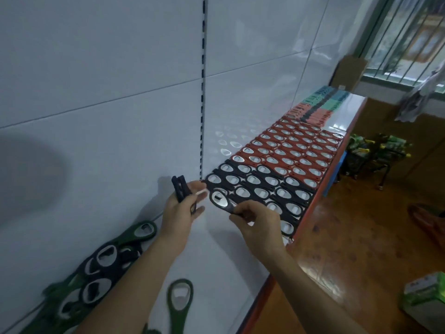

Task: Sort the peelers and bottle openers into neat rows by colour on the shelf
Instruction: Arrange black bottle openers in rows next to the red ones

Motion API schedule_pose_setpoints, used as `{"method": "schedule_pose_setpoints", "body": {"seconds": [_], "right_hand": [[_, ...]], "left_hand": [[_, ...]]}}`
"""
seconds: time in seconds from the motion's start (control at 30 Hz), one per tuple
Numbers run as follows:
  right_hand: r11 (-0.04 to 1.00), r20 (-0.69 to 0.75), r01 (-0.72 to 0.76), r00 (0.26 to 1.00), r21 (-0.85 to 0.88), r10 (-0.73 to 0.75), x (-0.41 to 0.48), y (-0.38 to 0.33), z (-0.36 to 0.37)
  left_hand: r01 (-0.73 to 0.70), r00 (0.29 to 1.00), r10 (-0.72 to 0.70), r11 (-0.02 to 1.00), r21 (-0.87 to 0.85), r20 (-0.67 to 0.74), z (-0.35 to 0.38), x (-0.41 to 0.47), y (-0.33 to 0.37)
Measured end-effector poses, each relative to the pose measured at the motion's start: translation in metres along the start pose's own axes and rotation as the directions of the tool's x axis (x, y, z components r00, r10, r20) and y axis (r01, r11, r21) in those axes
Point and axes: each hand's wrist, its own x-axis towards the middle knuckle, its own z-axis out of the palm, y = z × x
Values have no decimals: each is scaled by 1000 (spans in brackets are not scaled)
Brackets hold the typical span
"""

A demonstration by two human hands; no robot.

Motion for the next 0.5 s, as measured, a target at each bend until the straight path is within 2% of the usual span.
{"method": "schedule_pose_setpoints", "body": {"seconds": [0.07, 0.2, 0.27, 0.37, 0.5], "right_hand": [[995, -36, -9, 999, -99, 6, 6, 1, 7], [952, 24, 43, 999, -302, -37, 21, -4, 33], [948, 58, 69, 997, -312, -54, 27, -7, 45], [949, 119, 79, 992, -304, -45, 36, -9, 57], [946, 86, 72, 995, -316, -47, 35, -5, 68]], "left_hand": [[-18, 998, 25, 990, 140, -52, -15, 2, -2], [-16, 994, 43, 968, 250, -101, -25, 8, -5], [-31, 991, 69, 950, 311, -112, -31, 9, -5], [5, 995, 24, 959, 283, -99, -36, 8, -4], [-24, 996, 46, 958, 285, -70, -34, 7, -5]]}}
